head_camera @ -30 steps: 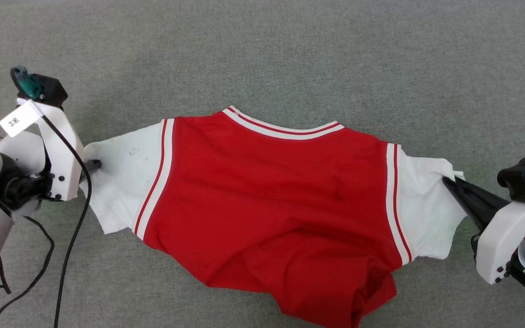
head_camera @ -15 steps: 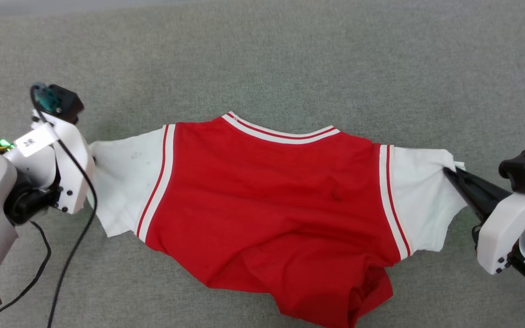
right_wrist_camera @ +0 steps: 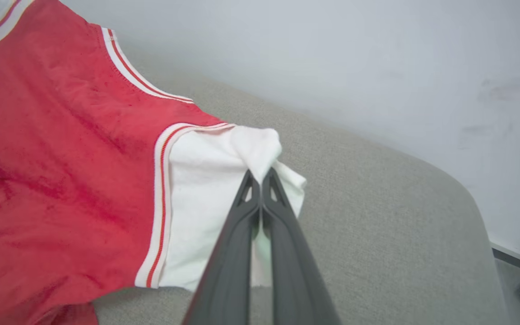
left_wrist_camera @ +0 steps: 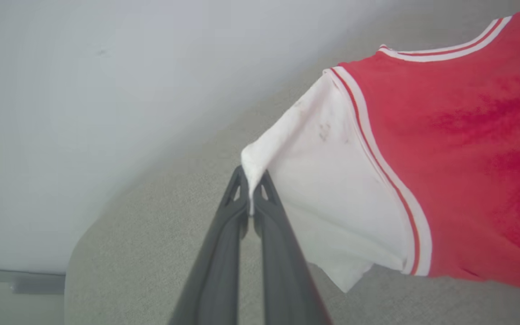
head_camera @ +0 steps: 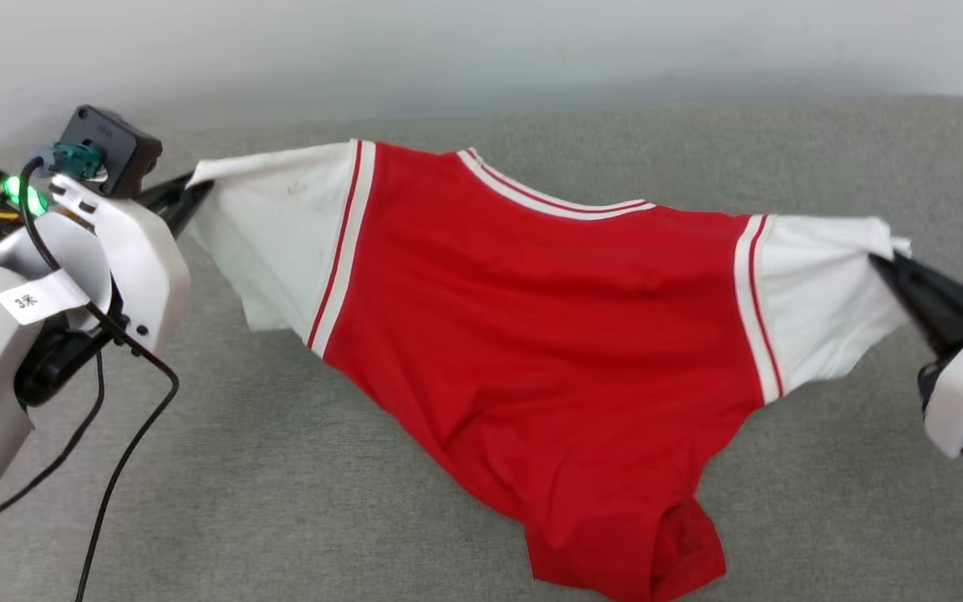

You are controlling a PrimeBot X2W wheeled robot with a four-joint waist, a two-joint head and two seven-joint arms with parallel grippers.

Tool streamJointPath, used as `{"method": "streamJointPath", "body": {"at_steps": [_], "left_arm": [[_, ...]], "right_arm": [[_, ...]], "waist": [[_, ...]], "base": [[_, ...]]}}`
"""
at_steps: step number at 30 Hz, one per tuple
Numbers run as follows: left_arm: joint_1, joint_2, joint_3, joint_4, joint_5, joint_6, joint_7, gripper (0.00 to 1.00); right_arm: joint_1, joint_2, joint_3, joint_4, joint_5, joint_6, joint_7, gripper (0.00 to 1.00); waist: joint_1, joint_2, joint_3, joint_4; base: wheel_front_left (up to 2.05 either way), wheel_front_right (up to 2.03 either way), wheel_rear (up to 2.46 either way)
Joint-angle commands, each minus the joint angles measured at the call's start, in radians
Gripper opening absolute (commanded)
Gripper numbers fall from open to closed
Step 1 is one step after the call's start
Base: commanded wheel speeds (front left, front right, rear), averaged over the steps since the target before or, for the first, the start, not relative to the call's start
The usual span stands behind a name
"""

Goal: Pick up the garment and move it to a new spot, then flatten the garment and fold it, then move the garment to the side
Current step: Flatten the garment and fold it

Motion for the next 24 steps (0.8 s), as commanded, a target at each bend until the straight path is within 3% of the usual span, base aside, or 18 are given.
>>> {"method": "streamJointPath", "body": {"at_steps": [1,15,24], "left_arm": [[-0.021,0.014,0.001,-0.018,0.027,0.011,-0.011,0.00],[-0.134,-0.009,0.083,-0.217,0.088,0.100,-0.132,0.00],[-0.289,-0.079,0.125,-0.165,0.104,0.105,-0.175,0.00]], "right_arm": [[-0.030,-0.008,-0.012,-0.008,0.005,-0.001,-0.006,0.00],[-0.237,0.006,-0.053,-0.022,-0.021,-0.001,-0.054,0.00],[-0.498,0.054,-0.018,0.060,-0.048,-0.001,-0.044,0.00]], "waist": [[0.0000,0.0000,-0.036,0.019],[0.0000,0.0000,-0.105,0.023],[0.0000,0.0000,-0.003,0.018]], "base": [[0.00,0.00,0.00],[0.00,0.00,0.00],[0.00,0.00,0.00]]}}
